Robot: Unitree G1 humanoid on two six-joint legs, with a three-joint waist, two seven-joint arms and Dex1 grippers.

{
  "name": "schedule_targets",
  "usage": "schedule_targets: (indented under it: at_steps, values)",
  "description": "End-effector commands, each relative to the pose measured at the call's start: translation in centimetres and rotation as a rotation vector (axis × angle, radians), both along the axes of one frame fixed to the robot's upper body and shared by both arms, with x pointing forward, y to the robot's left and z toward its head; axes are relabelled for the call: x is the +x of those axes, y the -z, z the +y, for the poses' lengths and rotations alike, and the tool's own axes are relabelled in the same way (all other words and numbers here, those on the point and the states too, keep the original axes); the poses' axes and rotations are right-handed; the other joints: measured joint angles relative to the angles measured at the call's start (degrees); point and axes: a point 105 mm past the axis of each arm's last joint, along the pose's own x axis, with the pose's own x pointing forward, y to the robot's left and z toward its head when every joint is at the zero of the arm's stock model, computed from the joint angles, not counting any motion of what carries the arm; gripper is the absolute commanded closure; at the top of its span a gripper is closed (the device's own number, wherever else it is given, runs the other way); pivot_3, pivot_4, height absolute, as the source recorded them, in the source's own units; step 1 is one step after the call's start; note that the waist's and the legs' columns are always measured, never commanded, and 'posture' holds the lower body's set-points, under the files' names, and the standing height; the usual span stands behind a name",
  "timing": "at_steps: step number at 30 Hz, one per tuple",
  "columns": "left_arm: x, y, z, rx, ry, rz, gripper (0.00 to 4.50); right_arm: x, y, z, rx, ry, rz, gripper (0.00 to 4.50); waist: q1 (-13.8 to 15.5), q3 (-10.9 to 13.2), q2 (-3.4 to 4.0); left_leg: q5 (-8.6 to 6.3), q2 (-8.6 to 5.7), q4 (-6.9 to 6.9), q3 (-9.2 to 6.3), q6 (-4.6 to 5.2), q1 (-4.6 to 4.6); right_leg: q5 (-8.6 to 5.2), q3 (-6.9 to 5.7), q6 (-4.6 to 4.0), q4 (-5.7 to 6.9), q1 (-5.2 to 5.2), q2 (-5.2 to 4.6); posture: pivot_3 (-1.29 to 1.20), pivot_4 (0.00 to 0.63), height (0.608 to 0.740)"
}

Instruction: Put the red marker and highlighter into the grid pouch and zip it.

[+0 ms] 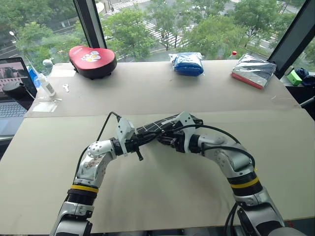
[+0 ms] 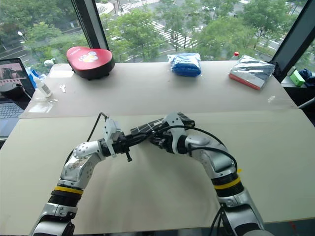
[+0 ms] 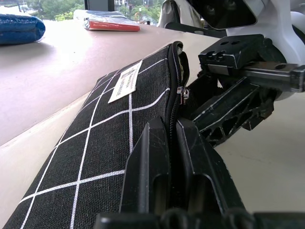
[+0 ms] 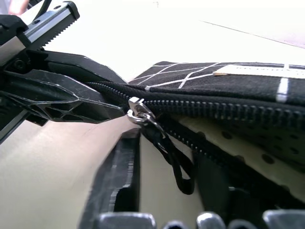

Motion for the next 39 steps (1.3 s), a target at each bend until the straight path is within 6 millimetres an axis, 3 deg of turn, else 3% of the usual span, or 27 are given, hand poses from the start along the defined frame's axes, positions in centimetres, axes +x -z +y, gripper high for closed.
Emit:
schedule_targets:
  at_steps: [1, 11, 14, 20, 25, 27, 30, 31, 34, 38, 39]
  values:
    - [-0.2, -1.1, -0.2, -0.018, 0.01, -0.04, 4.5, -0.3, -1.9, -0.5, 0.039, -0.025, -0.077, 4.39, 0.0, 0.0, 0.0, 0.0, 0.0, 0.0, 0.0, 0.0, 0.0, 0.0, 0.0, 0.0, 0.0, 0.0, 0.0, 0.0, 0.15, 0.74]
    - [-0.1, -1.1, -0.4, -0.019, 0.015, -0.038, 4.5, -1.6, -2.9, -1.8, 0.06, -0.063, -0.079, 4.39, -0.1, 0.0, 0.0, 0.0, 0.0, -0.01, 0.0, 0.01, 0.0, 0.0, 0.0, 0.0, -0.01, 0.0, 0.0, 0.0, 0.15, 0.74]
    - [-0.1, -1.1, -0.4, -0.02, 0.015, -0.037, 4.5, -1.1, -2.5, -4.2, -0.011, 0.016, -0.08, 4.39, 0.2, 0.0, 0.0, -0.01, 0.0, -0.01, 0.0, 0.01, 0.0, 0.0, 0.0, 0.0, -0.03, 0.03, -0.01, 0.0, 0.15, 0.74]
    - [-0.2, -1.0, -0.2, -0.018, 0.015, -0.031, 4.5, -0.4, -2.8, -11.9, -0.163, 0.166, -0.105, 4.39, 0.5, 0.0, -0.01, -0.03, -0.03, 0.0, 0.01, 0.06, -0.03, 0.0, -0.03, 0.0, -0.09, 0.06, -0.04, 0.0, 0.15, 0.74]
    - [-0.1, -1.0, -0.2, -0.019, 0.017, -0.029, 4.5, 0.0, -3.4, -16.8, -0.224, 0.283, -0.124, 4.39, 0.3, 0.0, -0.01, -0.03, 0.02, -0.02, 0.03, 0.05, 0.0, 0.0, 0.0, 0.0, -0.07, 0.06, -0.02, 0.0, 0.15, 0.74]
    - [-0.1, -1.0, -0.3, -0.02, 0.019, -0.029, 4.5, -0.1, -3.6, -17.2, -0.2, 0.292, -0.125, 4.39, 0.3, 0.0, -0.01, -0.03, 0.03, -0.02, 0.04, 0.05, 0.01, 0.0, 0.01, 0.0, -0.07, 0.08, -0.03, 0.0, 0.15, 0.74]
    - [0.0, -1.0, -0.5, -0.024, 0.027, -0.031, 4.5, -0.2, -3.5, -15.8, -0.152, 0.256, -0.142, 4.39, 0.4, 0.0, -0.01, -0.03, 0.02, -0.02, 0.05, 0.05, 0.0, 0.0, 0.02, 0.0, -0.07, 0.09, -0.04, 0.0, 0.15, 0.74]
    - [0.0, -1.0, -0.6, -0.025, 0.031, -0.032, 4.5, -0.2, -3.4, -15.5, -0.14, 0.249, -0.14, 3.81, 0.4, 0.0, -0.01, -0.03, 0.03, -0.01, 0.05, 0.05, 0.0, 0.0, 0.02, 0.0, -0.07, 0.1, -0.04, 0.0, 0.15, 0.74]
    - [0.0, -1.1, -0.8, -0.026, 0.038, -0.035, 4.5, -0.6, -3.0, -14.6, -0.087, 0.215, -0.121, 3.07, 0.4, 0.0, -0.01, -0.03, 0.02, -0.01, 0.04, 0.05, 0.0, 0.0, 0.02, 0.01, -0.08, 0.09, -0.05, 0.0, 0.15, 0.74]
    - [-0.2, -1.1, -0.9, -0.016, 0.055, -0.04, 4.5, -1.3, -2.6, -14.9, -0.008, 0.223, -0.048, 1.66, 0.5, 0.0, -0.01, -0.03, 0.02, -0.01, 0.04, 0.05, 0.0, 0.0, 0.02, 0.0, -0.08, 0.1, -0.05, 0.0, 0.15, 0.74]
    - [-0.2, -1.1, -0.9, -0.01, 0.062, -0.043, 4.5, -2.1, -2.9, -15.1, 0.025, 0.198, -0.031, 1.66, 0.7, 0.0, -0.01, -0.03, 0.02, -0.01, 0.04, 0.06, -0.02, 0.0, 0.03, 0.0, -0.08, 0.09, -0.05, 0.0, 0.15, 0.74]
